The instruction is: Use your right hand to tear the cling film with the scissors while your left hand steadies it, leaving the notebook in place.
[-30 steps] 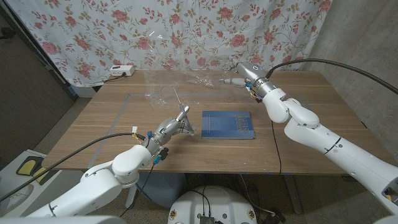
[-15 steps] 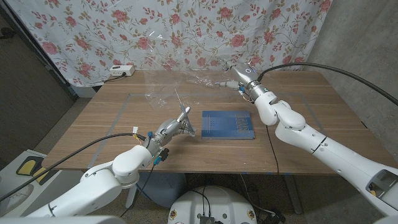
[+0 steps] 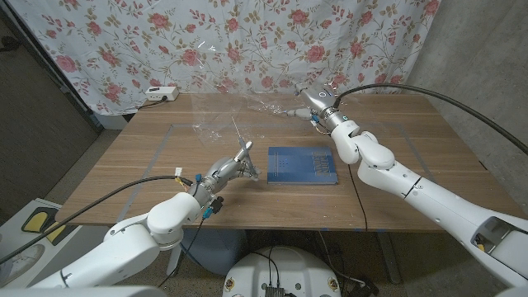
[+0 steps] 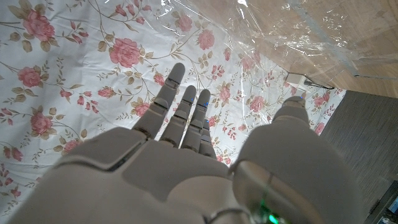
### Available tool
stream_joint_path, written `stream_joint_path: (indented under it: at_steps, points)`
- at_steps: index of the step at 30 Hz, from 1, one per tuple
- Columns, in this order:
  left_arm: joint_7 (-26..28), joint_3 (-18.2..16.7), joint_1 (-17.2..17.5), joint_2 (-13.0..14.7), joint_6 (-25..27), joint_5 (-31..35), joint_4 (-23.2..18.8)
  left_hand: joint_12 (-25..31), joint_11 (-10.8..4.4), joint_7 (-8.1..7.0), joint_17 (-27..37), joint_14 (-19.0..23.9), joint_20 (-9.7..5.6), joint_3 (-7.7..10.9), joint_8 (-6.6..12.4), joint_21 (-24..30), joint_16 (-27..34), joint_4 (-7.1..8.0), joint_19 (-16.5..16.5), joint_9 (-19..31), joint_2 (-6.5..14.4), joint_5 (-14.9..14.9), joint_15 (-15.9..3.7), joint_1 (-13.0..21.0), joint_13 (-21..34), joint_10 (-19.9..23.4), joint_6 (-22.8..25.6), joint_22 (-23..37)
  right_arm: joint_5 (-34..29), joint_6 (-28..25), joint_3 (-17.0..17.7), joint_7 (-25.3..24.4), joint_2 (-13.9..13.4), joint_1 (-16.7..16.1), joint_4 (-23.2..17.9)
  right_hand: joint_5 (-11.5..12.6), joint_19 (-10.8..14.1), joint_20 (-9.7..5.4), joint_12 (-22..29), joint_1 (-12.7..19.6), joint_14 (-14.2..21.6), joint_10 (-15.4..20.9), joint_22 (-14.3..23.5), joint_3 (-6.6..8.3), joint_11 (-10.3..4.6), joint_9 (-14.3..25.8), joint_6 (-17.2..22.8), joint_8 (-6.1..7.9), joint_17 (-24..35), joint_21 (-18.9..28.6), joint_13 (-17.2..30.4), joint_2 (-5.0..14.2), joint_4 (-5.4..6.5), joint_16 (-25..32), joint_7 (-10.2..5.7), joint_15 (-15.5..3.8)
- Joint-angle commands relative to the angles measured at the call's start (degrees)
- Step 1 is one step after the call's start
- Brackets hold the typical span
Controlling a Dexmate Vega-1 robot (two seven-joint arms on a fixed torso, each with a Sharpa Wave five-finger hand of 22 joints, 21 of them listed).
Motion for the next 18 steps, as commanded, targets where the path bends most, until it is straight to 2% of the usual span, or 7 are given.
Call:
stream_joint_path:
  at_steps: [1, 4, 7, 10, 11, 14, 18]
  points:
    - [0.32, -1.26, 1.45, 0.88, 0.11, -0.13, -0.92, 0.28, -1.43, 1.97, 0.11, -0.16, -0.08, -0.45, -0.16, -0.25, 0.25, -0.19, 0.57, 0.16, 0.13, 0.35, 0.19, 1.06, 0.04, 1.66, -1.49, 0.08, -1.82, -2.96, -2.97, 2.17, 2.82, 3.34, 4.66, 0.25, 1.08, 0.08, -1.02, -0.84, 0.67, -1.98, 0.30, -0.53, 0.38, 0.19, 0.60, 0.16, -0.10, 0.40, -0.19, -0.31, -0.12, 0.38, 0.10, -4.91]
    - [0.44, -1.45, 1.74, 0.80, 0.08, -0.23, -0.99, 0.26, -1.42, 1.89, 0.14, -0.26, -0.06, -0.49, -0.23, -0.29, 0.26, -0.21, 0.54, 0.20, 0.23, 0.39, 0.20, 1.20, 0.09, 1.61, -1.58, 0.08, -2.06, -3.70, -3.62, 1.83, 3.43, 3.88, 5.97, 0.31, 1.07, 0.26, -1.87, -1.15, 0.05, -3.24, 0.37, -0.66, 0.78, 0.17, 0.72, 0.21, -0.25, 0.34, -0.42, -0.35, -0.04, 0.13, -0.27, -4.44]
    - [0.58, -1.60, 1.94, 0.81, 0.18, -0.19, -1.12, 0.20, -1.40, 1.88, 0.17, -0.45, -0.06, -0.55, -0.28, -0.40, 0.23, -0.26, 0.37, 0.18, 0.34, 0.44, 0.27, 1.38, 0.07, 1.58, -1.48, 0.08, -2.81, -5.00, -4.57, 2.27, 3.96, 4.51, 6.95, 0.32, 0.97, 0.29, -2.42, -1.49, -0.12, -3.90, 0.40, -0.74, 0.96, 0.14, 0.29, 0.05, -0.21, 0.25, -0.60, -0.27, 0.09, 0.17, 0.44, -4.31]
    - [0.68, -1.73, 2.09, 0.83, 0.32, -0.14, -1.23, 0.19, -1.43, 1.91, 0.19, -0.54, -0.03, -0.58, -0.31, -0.45, 0.23, -0.28, 0.31, 0.16, 0.42, 0.47, 0.30, 1.49, 0.08, 1.61, -1.43, 0.09, -3.53, -7.59, -5.79, 5.94, 4.65, 5.61, 7.32, 0.30, 0.25, 0.76, -4.03, -2.36, -2.23, -5.79, 0.48, -1.15, 2.77, 0.06, -1.22, -0.43, -0.35, -0.16, -1.17, -0.51, 0.32, -0.46, 0.78, -3.29]
    - [0.75, -1.78, 2.18, 0.76, 0.24, -0.14, -1.23, 0.17, -1.42, 1.91, 0.20, -0.48, -0.05, -0.60, -0.33, -0.47, 0.26, -0.29, 0.29, 0.15, 0.46, 0.48, 0.33, 1.53, 0.09, 1.56, -1.41, 0.09, -3.66, -8.63, -6.30, 8.17, 4.88, 6.22, 7.39, 0.30, -1.36, 1.46, -6.58, -3.12, -4.78, -9.40, 0.56, -1.46, 4.75, -0.08, -3.09, -0.88, -0.65, -0.91, -1.94, -0.58, 0.50, -1.14, 0.89, -2.21]
    - [0.97, -1.88, 2.41, 0.61, 0.28, -0.15, -1.34, 0.15, -1.43, 1.92, 0.23, -0.53, -0.09, -0.63, -0.38, -0.53, 0.28, -0.30, 0.22, 0.19, 0.59, 0.52, 0.32, 1.66, 0.12, 1.55, -1.43, 0.09, -4.37, -10.46, -7.58, 10.64, 5.46, 7.27, 8.18, 0.22, -3.07, 2.47, -8.51, -4.48, -7.17, -11.53, 0.63, -1.92, 5.54, -0.20, -4.87, -1.19, -0.85, -1.68, -2.71, -0.60, 1.02, -1.61, 1.08, -1.09]
    - [0.97, -1.91, 2.56, 0.53, 0.47, -0.28, -1.42, 0.14, -1.38, 1.94, 0.25, -0.51, -0.06, -0.68, -0.38, -0.55, 0.31, -0.30, 0.24, 0.16, 0.69, 0.54, 0.25, 1.74, 0.08, 1.63, -1.27, 0.10, -4.61, -11.45, -8.61, 10.59, 6.21, 8.04, 9.64, 0.08, -4.04, 2.82, -9.54, -5.52, -8.72, -12.26, 0.70, -2.32, 6.10, -0.21, -5.57, -1.12, -1.01, -2.12, -3.25, -0.75, 1.39, -1.84, 1.40, -0.11]
